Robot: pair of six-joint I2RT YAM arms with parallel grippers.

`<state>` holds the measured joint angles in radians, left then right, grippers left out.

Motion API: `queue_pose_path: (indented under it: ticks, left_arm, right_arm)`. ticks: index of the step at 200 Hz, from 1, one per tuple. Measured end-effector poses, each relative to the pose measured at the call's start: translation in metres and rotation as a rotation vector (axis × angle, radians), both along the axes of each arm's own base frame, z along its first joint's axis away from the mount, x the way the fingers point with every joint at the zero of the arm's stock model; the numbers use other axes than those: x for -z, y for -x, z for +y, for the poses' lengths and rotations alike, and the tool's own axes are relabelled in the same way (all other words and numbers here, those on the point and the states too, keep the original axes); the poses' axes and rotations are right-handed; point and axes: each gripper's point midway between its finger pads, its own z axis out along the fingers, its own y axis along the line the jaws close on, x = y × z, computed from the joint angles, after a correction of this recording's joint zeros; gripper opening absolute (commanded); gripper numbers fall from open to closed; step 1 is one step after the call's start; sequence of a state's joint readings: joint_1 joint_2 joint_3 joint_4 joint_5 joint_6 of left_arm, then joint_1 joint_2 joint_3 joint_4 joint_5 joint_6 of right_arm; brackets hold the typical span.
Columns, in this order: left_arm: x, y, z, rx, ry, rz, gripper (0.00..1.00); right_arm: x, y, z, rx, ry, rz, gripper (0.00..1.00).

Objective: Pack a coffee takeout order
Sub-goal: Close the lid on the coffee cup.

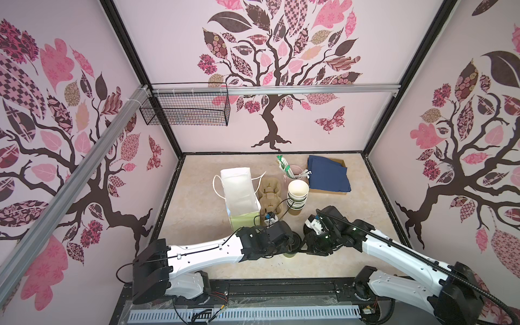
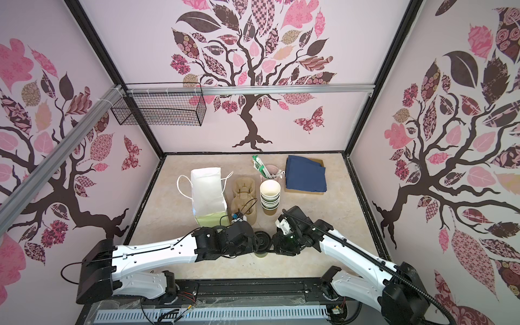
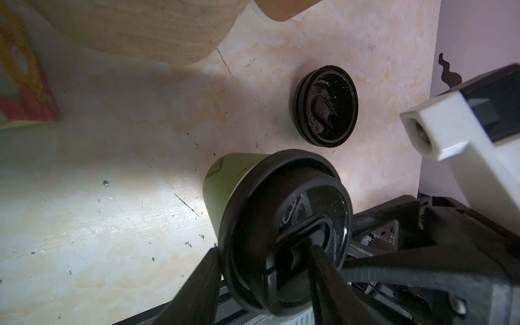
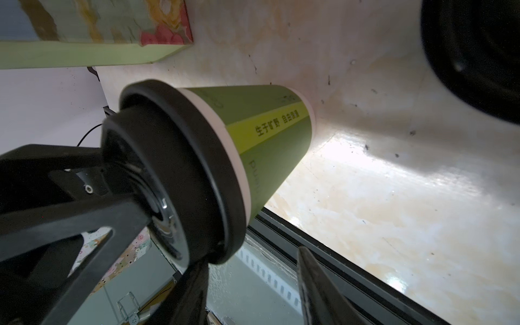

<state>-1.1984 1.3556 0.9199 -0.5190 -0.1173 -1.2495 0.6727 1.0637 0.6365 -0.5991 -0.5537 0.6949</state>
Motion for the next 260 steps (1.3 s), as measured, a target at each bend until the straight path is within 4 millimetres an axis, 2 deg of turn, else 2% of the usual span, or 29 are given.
queue_pose_path:
  ticks: [91, 113, 135, 158, 173, 190, 203, 219, 260]
  left_arm:
    - [0.000, -0.002, 0.004, -0.011, -0.013, -0.006, 0.51]
    - [0.000, -0.002, 0.004, -0.012, -0.014, -0.007, 0.51]
    - [0.000, -0.002, 0.004, -0.011, -0.014, -0.007, 0.51]
    - [0.000, -0.002, 0.004, -0.011, -0.010, -0.009, 0.51]
    - [-0.001, -0.002, 0.004, -0.008, -0.010, -0.010, 0.52]
    - [-0.002, -0.002, 0.004, 0.003, -0.012, -0.017, 0.54]
    - [-0.002, -0.002, 0.006, 0.009, -0.019, -0.024, 0.58]
    - [-0.002, -0.002, 0.008, 0.016, -0.031, -0.029, 0.61]
    - [-0.003, -0.002, 0.015, 0.032, -0.061, -0.048, 0.71]
  right_arm:
    - [0.004, -0.001, 0.003, -0.013, 0.039, 0.001, 0.51]
    - [0.003, -0.002, 0.003, -0.010, 0.050, -0.007, 0.55]
    - [-0.005, -0.005, 0.002, 0.001, 0.049, -0.044, 0.60]
    - [-0.012, -0.010, -0.008, 0.041, 0.078, -0.101, 0.63]
    - [-0.031, -0.016, -0.012, 0.074, 0.065, -0.164, 0.67]
    - [-0.060, -0.024, -0.011, 0.103, 0.006, -0.243, 0.72]
    - [-0.072, -0.028, -0.009, 0.117, -0.024, -0.270, 0.75]
    - [-0.073, -0.029, -0.008, 0.123, -0.033, -0.267, 0.79]
    - [-0.059, -0.030, -0.002, 0.127, -0.035, -0.204, 0.84]
